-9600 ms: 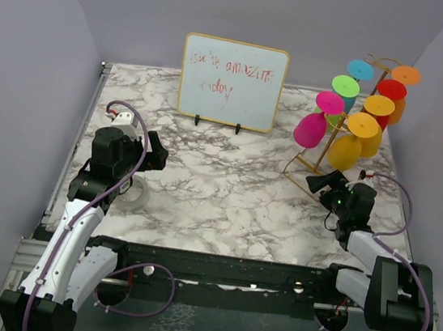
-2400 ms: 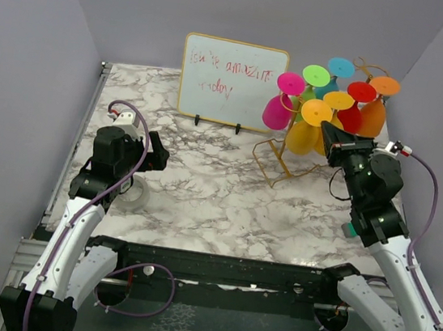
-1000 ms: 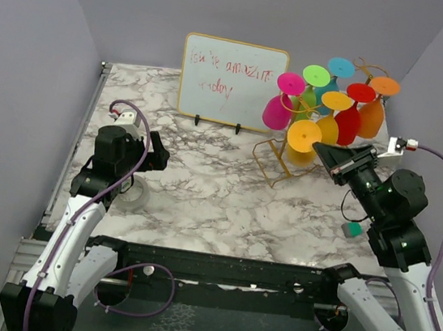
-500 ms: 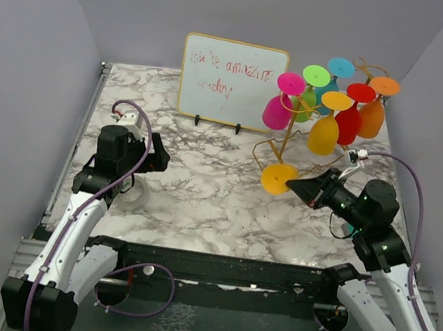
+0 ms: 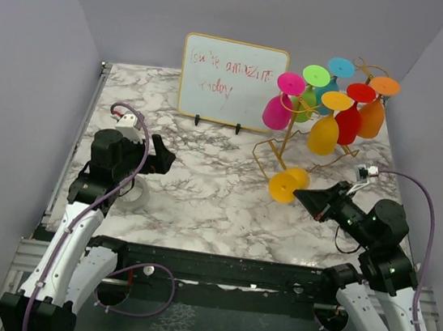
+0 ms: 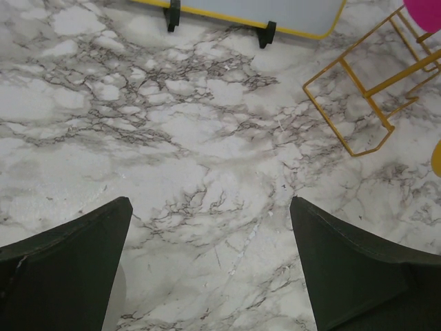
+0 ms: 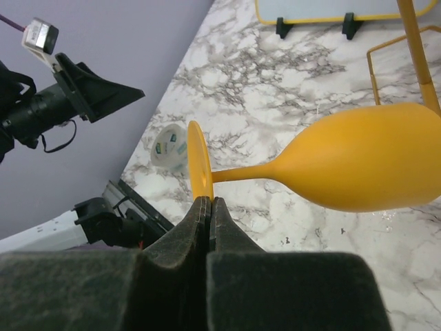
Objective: Take the wine glass off the wine glass rack
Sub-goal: Place the wine glass at the center of the board.
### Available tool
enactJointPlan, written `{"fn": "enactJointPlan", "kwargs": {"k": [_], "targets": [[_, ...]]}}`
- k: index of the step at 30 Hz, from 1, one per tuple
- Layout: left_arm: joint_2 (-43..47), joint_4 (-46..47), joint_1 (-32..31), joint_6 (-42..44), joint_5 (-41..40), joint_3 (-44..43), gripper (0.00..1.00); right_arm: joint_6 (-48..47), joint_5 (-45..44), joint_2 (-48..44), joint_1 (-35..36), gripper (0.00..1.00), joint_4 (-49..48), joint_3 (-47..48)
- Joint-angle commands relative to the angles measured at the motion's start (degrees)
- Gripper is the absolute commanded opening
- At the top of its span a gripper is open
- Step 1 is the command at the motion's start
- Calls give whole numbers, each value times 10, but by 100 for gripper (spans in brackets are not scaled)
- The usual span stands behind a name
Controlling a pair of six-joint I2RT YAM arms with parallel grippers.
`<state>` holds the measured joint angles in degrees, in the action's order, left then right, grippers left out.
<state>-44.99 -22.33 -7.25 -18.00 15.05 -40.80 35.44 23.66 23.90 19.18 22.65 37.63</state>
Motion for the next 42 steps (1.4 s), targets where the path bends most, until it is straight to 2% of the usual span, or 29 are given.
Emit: {"fn": "enactJointPlan", "kwargs": {"k": [1, 3, 4, 9, 12, 15, 19, 23, 30, 34, 38, 42], "targets": [[42, 58, 1, -7, 20, 16, 99, 14, 18, -37, 3, 1, -79, -29], [36, 70, 2, -3, 22, 15, 99, 35, 45, -43, 3, 1, -195, -65], [28, 67, 2, 4, 27, 11, 99, 50, 45, -36, 3, 1, -219, -67], [1, 52, 2, 31, 33, 5, 99, 45, 112, 32, 3, 1, -199, -4], [-34, 46, 2, 26, 27, 5, 99, 54, 123, 48, 3, 1, -191, -4], [-17, 49, 1, 22, 20, 10, 99, 61, 158, 62, 3, 1, -199, -3], [27, 60, 0, 11, 82, 16, 99, 10, 225, 61, 3, 1, -157, 19], [39, 79, 1, -73, 154, 22, 99, -30, 208, 46, 3, 1, -93, 42], [69, 159, 1, -223, 291, 35, 99, -41, 228, 59, 3, 1, -29, 87], [81, 213, 0, -297, 365, 62, 99, -25, 229, 45, 3, 1, -48, 80], [92, 221, -8, -320, 374, 51, 98, 36, 263, 39, 3, 1, -112, 46], [53, 221, -43, -313, 393, 11, 95, 81, 266, 32, 3, 1, -174, 8]]}}
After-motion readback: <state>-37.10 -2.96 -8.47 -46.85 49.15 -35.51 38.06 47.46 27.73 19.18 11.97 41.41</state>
